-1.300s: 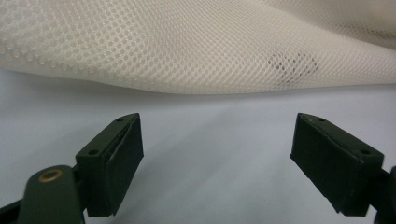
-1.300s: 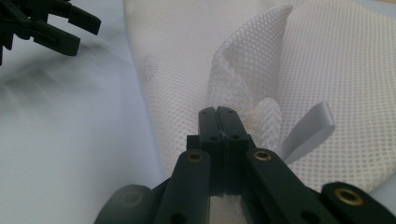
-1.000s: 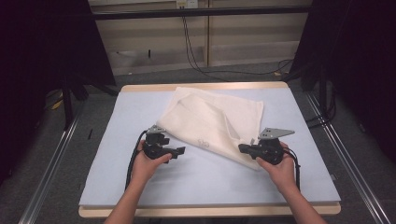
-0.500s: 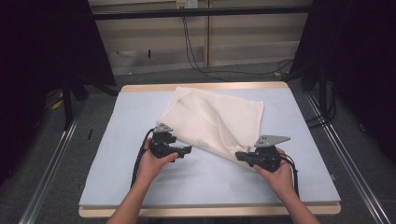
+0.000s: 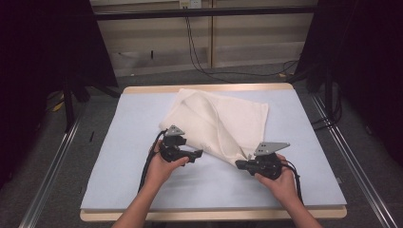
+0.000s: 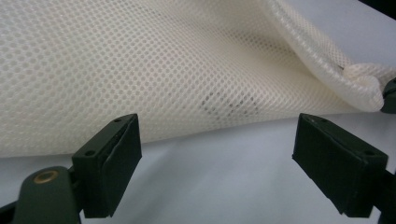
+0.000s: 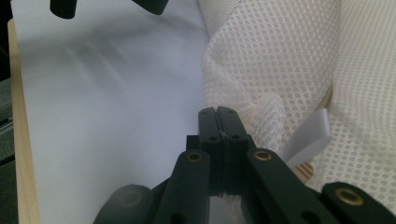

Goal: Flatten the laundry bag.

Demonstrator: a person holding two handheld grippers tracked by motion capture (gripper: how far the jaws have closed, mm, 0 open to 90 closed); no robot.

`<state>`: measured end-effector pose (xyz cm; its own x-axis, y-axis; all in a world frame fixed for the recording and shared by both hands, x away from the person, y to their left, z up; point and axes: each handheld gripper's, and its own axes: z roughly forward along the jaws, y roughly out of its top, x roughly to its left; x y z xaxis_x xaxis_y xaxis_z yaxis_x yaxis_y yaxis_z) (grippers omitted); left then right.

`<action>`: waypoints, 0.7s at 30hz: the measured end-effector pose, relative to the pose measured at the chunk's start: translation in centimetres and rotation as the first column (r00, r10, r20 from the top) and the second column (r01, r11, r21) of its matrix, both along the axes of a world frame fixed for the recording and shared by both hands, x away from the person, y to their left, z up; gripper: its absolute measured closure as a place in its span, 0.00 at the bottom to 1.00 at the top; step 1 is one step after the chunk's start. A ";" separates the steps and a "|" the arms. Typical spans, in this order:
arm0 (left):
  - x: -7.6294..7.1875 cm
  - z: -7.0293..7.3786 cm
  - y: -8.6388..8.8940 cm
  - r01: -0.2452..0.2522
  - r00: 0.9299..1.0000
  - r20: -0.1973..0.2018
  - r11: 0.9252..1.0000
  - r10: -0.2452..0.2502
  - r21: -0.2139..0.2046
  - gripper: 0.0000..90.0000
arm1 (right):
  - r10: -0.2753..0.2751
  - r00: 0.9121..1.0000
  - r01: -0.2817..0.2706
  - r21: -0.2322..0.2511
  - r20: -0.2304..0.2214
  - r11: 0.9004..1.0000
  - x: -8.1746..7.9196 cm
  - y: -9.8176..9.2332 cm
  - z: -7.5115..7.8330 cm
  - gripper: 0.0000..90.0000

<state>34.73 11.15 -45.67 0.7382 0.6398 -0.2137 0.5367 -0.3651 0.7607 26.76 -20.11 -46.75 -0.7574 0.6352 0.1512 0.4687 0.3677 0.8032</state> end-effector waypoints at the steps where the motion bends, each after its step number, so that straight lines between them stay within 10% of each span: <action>1: 0.0 0.0 -0.1 0.002 1.000 -0.005 1.000 -0.002 -0.007 0.17 | 0.014 1.000 -0.014 0.001 -0.002 1.000 -0.1 0.1 0.0 1.00; 21: 0.0 -0.3 -2.3 0.040 0.999 -0.024 0.997 -0.042 -0.064 0.23 | 0.097 0.995 -0.098 -0.027 -0.025 0.995 -0.8 1.4 -0.6 1.00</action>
